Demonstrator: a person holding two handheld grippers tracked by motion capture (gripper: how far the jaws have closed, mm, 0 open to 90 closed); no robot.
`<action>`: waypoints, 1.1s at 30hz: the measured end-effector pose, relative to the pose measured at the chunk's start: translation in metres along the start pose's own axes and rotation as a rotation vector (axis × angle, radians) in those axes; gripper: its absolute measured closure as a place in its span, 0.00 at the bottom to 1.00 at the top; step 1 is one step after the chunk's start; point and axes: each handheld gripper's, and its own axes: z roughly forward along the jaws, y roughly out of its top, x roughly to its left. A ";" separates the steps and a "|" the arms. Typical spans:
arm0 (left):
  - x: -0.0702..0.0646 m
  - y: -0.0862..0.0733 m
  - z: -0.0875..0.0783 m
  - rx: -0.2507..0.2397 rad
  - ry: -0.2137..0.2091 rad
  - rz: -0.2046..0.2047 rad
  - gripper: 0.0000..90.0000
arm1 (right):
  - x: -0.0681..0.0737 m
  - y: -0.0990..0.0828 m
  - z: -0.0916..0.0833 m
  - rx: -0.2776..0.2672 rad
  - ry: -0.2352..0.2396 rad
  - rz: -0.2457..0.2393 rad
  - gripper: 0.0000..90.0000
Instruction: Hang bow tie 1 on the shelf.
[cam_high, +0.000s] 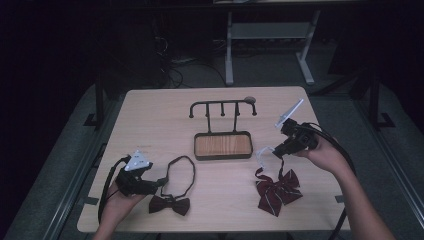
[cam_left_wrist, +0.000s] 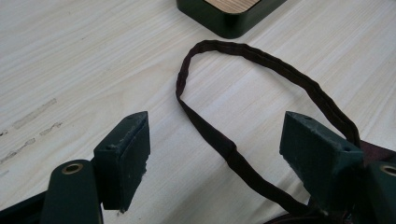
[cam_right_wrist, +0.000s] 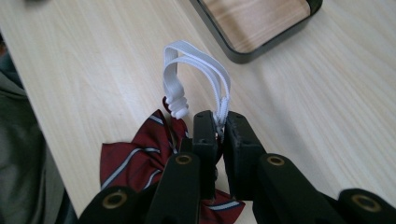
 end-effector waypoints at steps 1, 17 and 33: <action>0.000 0.000 0.000 0.001 0.000 0.002 0.28 | 0.002 0.001 -0.003 0.000 -0.006 -0.006 0.92; 0.001 0.000 -0.001 0.000 0.001 0.006 0.28 | 0.015 0.017 -0.033 -0.050 -0.020 -0.052 0.93; 0.000 0.000 -0.001 -0.003 0.000 0.000 0.28 | 0.019 0.036 -0.051 -0.067 -0.042 -0.074 0.93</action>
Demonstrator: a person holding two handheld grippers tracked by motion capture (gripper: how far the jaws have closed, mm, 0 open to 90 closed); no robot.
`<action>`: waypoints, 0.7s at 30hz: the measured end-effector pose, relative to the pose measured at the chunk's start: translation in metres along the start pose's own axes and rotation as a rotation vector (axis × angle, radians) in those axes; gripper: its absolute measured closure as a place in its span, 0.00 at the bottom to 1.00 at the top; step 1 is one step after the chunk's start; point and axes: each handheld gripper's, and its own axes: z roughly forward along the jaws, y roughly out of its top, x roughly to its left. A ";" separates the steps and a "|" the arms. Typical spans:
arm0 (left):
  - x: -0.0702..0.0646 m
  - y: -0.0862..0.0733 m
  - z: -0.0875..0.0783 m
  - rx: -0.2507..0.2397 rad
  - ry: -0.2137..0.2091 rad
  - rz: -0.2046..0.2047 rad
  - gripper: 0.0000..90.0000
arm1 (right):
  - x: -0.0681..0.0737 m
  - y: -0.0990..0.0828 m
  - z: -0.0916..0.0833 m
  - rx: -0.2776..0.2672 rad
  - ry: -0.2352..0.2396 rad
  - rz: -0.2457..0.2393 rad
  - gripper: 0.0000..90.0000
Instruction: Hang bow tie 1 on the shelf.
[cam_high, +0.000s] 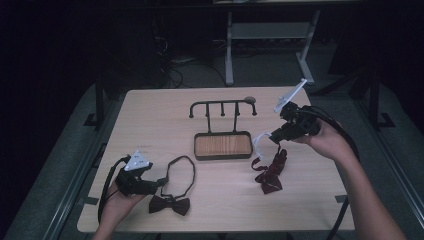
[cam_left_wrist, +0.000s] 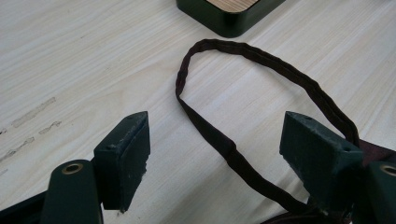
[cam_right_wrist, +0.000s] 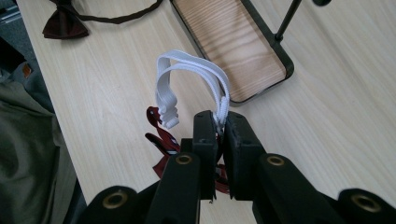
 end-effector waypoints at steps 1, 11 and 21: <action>0.000 0.000 0.000 0.000 0.000 0.001 0.28 | 0.000 0.001 -0.001 0.000 0.001 0.001 0.93; 0.001 0.000 0.000 -0.002 -0.001 0.000 0.28 | -0.002 0.019 -0.007 -0.016 -0.010 -0.008 0.93; 0.001 0.000 0.000 -0.005 -0.001 0.000 0.28 | -0.008 0.029 -0.008 -0.017 -0.018 -0.003 0.93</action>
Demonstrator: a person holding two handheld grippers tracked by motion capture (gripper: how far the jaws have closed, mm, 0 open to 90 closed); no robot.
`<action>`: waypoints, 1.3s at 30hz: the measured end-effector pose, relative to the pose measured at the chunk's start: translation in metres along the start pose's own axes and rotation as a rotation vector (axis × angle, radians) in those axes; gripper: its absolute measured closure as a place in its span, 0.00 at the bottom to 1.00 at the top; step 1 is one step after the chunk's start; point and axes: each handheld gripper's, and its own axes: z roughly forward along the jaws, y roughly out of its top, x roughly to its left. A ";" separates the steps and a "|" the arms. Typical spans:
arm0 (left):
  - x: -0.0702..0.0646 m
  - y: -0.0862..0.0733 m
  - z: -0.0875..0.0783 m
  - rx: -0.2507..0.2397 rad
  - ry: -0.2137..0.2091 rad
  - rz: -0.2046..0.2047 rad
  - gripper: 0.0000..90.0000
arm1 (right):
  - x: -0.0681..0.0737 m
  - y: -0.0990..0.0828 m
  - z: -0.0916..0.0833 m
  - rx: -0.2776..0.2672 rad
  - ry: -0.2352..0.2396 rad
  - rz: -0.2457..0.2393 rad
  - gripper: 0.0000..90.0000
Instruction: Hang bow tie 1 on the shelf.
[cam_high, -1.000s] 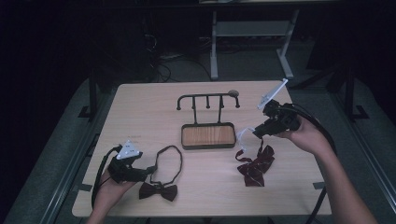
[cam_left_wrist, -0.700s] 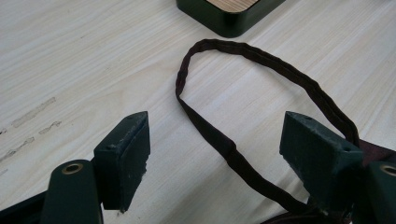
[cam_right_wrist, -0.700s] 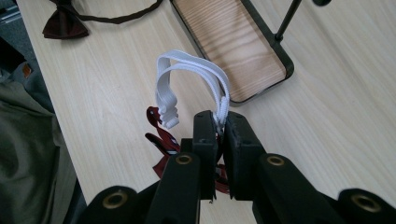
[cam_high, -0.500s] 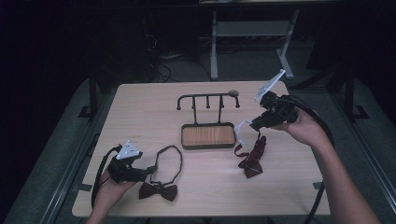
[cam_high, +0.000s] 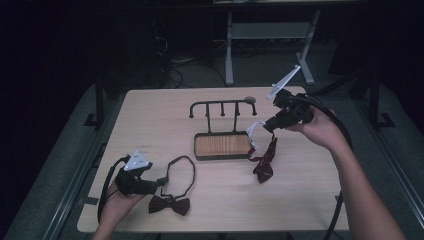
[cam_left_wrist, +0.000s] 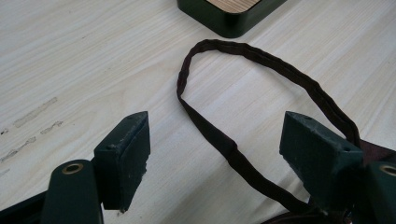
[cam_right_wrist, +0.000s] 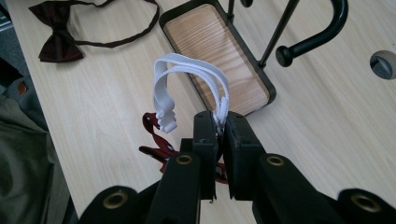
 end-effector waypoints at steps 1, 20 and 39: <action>0.000 0.000 0.000 -0.001 0.000 0.000 0.28 | -0.001 0.001 0.000 0.000 -0.006 0.002 0.93; -0.001 0.001 0.000 -0.002 -0.006 -0.008 0.28 | -0.026 0.024 0.000 0.005 -0.038 0.064 0.93; -0.001 0.002 -0.001 -0.006 -0.011 0.002 0.28 | -0.056 0.030 0.014 0.020 -0.064 0.152 0.93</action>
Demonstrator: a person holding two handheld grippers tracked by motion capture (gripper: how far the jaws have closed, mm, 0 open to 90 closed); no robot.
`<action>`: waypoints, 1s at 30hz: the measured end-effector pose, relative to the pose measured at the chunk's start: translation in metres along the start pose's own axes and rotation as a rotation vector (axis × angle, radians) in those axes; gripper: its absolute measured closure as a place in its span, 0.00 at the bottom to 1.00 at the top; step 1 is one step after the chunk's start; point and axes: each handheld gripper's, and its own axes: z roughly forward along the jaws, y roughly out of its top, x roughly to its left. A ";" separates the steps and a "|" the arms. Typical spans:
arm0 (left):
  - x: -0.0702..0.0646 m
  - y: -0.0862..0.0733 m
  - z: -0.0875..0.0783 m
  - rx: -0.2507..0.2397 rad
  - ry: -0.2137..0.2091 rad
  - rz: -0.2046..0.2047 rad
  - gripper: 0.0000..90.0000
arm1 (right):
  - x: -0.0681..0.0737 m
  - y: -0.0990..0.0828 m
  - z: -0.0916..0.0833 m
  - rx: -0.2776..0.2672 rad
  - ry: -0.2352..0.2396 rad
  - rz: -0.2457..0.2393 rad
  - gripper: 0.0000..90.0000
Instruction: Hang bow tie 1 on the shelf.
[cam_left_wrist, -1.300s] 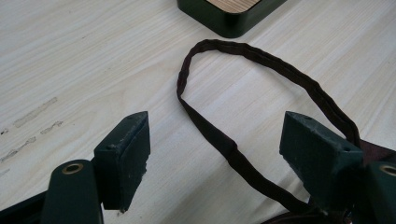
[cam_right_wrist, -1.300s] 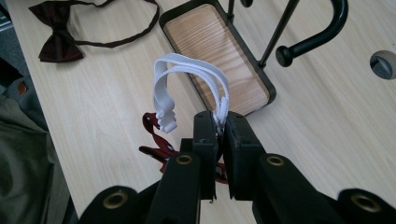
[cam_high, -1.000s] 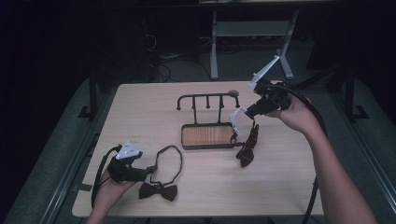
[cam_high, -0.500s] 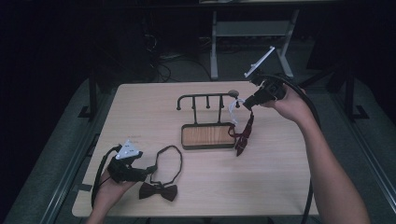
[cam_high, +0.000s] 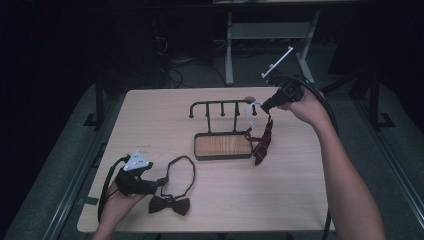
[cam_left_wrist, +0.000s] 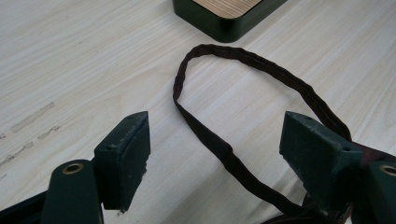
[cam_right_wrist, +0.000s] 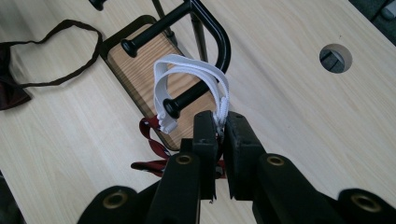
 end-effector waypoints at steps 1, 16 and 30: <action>0.000 0.000 0.000 0.000 0.000 0.000 0.28 | 0.000 0.000 0.000 0.000 0.000 0.000 0.93; 0.000 0.000 0.000 -0.001 -0.002 -0.002 0.28 | -0.007 -0.004 0.006 0.014 0.001 0.012 0.89; 0.000 0.000 0.000 0.009 -0.002 0.002 0.28 | -0.002 -0.020 0.008 0.015 0.050 -0.022 0.80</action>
